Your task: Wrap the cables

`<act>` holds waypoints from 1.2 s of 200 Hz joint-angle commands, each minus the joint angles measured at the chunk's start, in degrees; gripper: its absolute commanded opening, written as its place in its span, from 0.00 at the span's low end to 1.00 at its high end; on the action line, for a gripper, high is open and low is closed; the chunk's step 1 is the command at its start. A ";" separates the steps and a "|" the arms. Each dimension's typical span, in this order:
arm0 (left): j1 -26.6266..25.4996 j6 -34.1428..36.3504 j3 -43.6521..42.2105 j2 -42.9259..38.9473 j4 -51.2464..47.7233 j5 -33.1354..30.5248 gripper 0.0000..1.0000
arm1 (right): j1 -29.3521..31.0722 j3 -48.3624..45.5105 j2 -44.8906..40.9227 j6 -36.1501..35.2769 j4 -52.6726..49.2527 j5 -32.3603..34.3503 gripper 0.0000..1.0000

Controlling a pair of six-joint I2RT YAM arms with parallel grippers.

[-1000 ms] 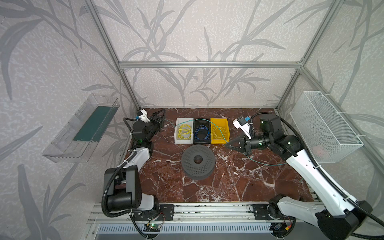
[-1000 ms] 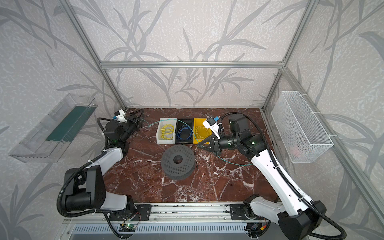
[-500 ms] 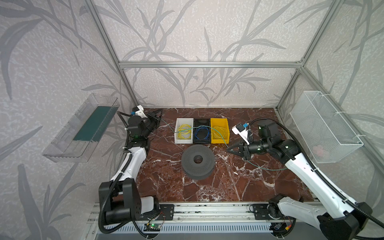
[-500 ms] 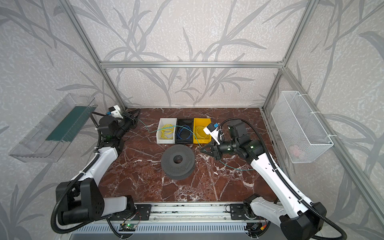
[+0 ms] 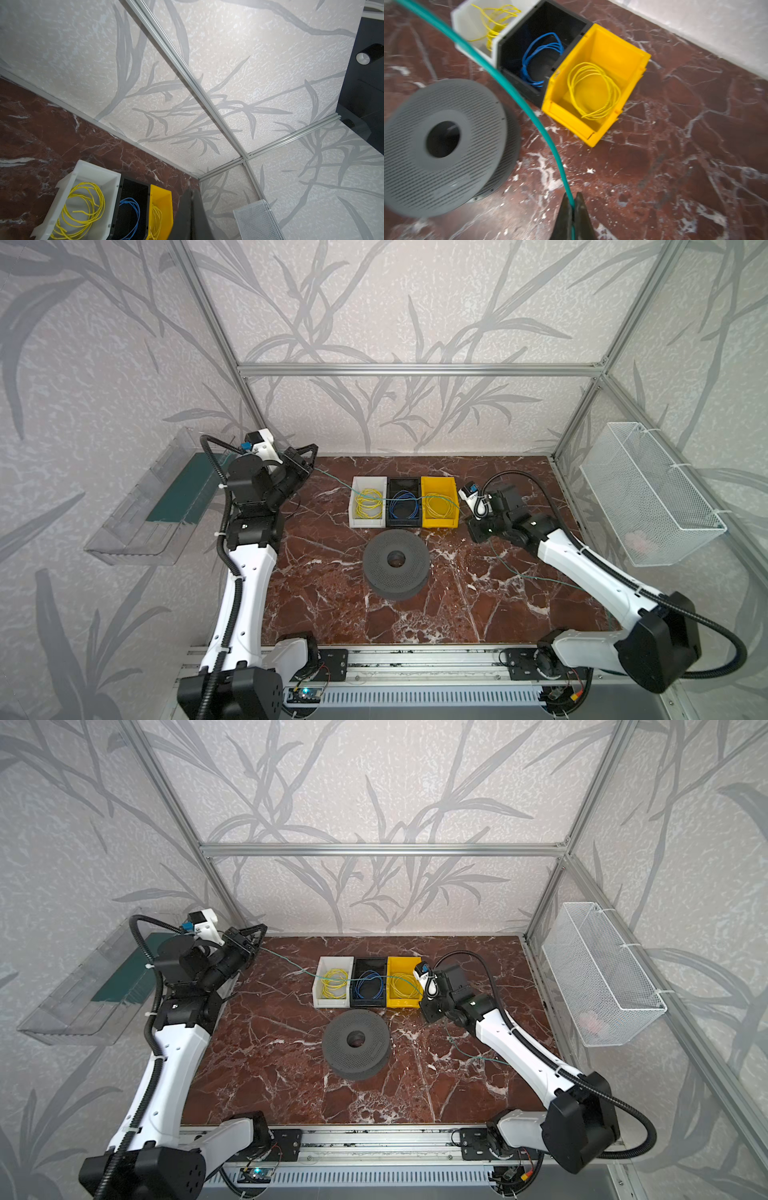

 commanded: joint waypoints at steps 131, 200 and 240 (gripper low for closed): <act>-16.11 3.94 1.83 -3.29 -13.36 -14.64 0.00 | 1.68 -1.18 -1.12 -13.49 13.50 -2.12 0.75; -26.23 2.96 -0.25 -1.93 -14.43 -27.72 0.00 | 4.07 -1.91 -20.71 -1.54 2.22 -17.73 0.73; -35.77 -1.45 -5.55 -3.73 -16.06 -37.13 0.00 | 7.87 5.53 -17.44 2.12 5.97 -27.93 0.67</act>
